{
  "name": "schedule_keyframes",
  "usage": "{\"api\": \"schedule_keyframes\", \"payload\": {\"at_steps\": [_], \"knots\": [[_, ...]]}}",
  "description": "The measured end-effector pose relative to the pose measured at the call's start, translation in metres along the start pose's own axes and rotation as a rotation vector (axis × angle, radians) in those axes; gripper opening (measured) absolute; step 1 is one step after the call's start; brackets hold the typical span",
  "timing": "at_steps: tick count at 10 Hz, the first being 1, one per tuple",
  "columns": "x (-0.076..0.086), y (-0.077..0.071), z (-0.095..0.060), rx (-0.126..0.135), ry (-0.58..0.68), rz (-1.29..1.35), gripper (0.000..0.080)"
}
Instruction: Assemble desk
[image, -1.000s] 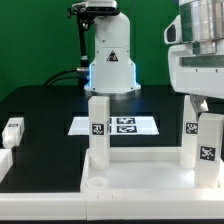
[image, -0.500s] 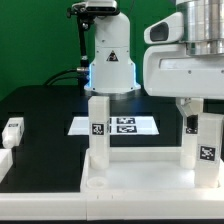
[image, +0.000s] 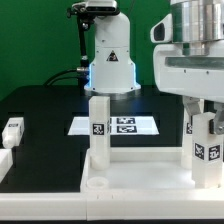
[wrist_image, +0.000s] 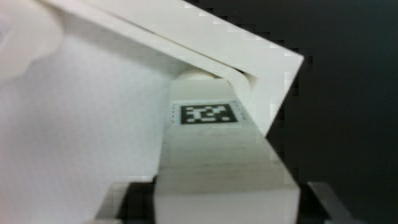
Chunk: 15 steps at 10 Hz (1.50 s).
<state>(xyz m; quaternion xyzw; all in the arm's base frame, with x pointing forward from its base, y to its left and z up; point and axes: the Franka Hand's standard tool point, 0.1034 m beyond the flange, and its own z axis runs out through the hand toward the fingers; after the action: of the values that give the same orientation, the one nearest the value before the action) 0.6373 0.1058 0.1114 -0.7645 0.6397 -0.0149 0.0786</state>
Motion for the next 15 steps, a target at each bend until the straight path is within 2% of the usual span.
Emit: {"api": "schedule_keyframes", "payload": {"at_steps": [2,5,8,9,10,11,12,13,15], "knots": [[-0.002,-0.001,0.001,0.007,-0.043,0.300,0.0289],[0.001,-0.002,0.001,0.001,-0.048,0.529,0.0289],[0.001,-0.001,0.001,0.002,-0.046,0.560,0.0304],[0.002,-0.001,0.000,0.000,-0.046,0.544,0.0494],[0.003,0.000,-0.006,-0.013,-0.053,0.475,0.0599],[0.013,-0.003,-0.020,0.000,-0.060,0.388,0.0634],[0.027,-0.005,-0.032,0.022,-0.056,0.327,0.0634],[0.032,-0.006,-0.033,0.030,-0.052,0.285,0.0647],[0.030,-0.005,-0.031,0.026,-0.052,0.293,0.0648]]}}
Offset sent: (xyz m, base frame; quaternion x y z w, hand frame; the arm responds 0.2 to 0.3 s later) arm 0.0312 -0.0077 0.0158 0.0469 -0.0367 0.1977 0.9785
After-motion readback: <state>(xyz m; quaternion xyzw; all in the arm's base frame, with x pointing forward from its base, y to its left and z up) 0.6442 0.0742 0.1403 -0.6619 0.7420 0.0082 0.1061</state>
